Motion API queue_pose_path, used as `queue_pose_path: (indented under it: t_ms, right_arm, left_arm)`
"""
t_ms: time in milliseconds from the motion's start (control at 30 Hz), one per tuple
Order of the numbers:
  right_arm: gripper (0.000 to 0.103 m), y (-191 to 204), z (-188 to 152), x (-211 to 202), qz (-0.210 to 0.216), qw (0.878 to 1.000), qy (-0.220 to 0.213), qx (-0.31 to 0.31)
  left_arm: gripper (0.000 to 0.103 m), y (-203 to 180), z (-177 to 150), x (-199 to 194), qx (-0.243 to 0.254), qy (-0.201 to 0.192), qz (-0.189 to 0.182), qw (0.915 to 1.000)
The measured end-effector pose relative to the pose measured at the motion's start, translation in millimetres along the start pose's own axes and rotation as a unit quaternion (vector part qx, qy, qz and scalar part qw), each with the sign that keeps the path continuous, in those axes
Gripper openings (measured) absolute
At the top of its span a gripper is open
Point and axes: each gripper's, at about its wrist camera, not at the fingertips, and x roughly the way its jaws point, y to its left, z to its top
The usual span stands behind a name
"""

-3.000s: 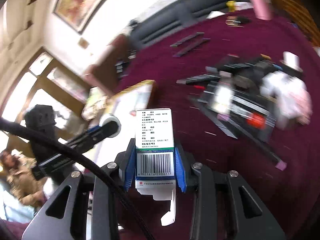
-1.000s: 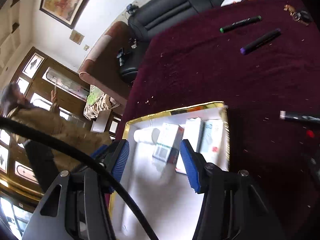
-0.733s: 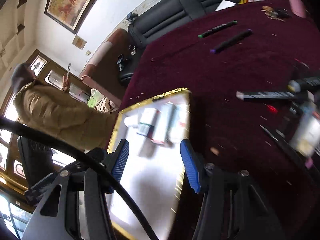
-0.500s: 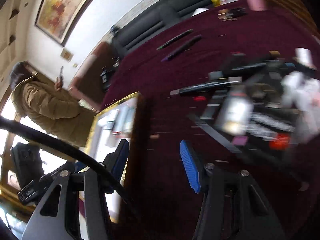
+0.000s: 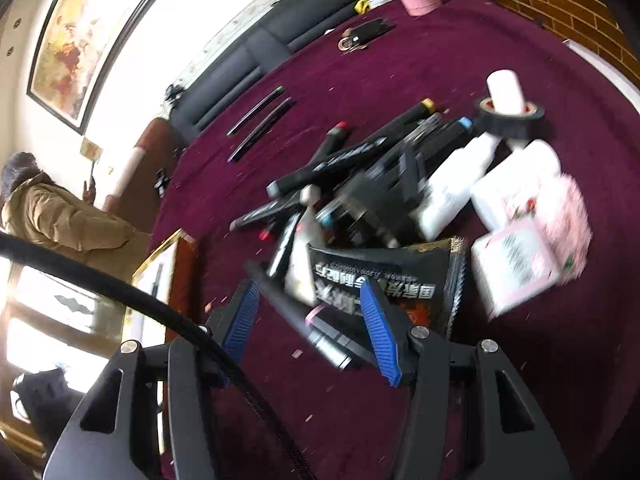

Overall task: Organize objects
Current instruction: 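Move both open tools from the tray back over the cluttered pile, then grasp a black marker with the right tool while the left tool grasps another black marker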

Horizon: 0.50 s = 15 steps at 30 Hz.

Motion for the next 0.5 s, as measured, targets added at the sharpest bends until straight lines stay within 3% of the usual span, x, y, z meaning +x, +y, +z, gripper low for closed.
queue_pose_path:
  t_ms: [167, 233, 367, 433, 500]
  right_arm:
    - [0.053, -2, 6, 7, -0.035, 0.999, -0.002, -0.013]
    - [0.057, -1, 3, 10, -0.028, 0.999, 0.02, -0.012]
    - [0.058, 4, -16, 24, -0.004, 0.994, 0.103, -0.034]
    - [0.058, 5, -24, 25, 0.031, 0.99, 0.135, -0.035]
    - [0.058, 6, -27, 19, 0.037, 0.99, 0.13, -0.04]
  left_arm:
    - [0.073, 4, -3, 6, -0.008, 0.005, 0.0, 1.0]
    - [0.073, 6, -5, 8, -0.01, 0.009, -0.001, 0.9999]
    - [0.073, 7, -6, 9, -0.01, 0.014, -0.006, 0.9998]
    - [0.073, 8, -6, 9, -0.009, 0.013, -0.009, 0.9998]
    - [0.073, 10, -6, 7, -0.009, 0.011, -0.009, 0.9999]
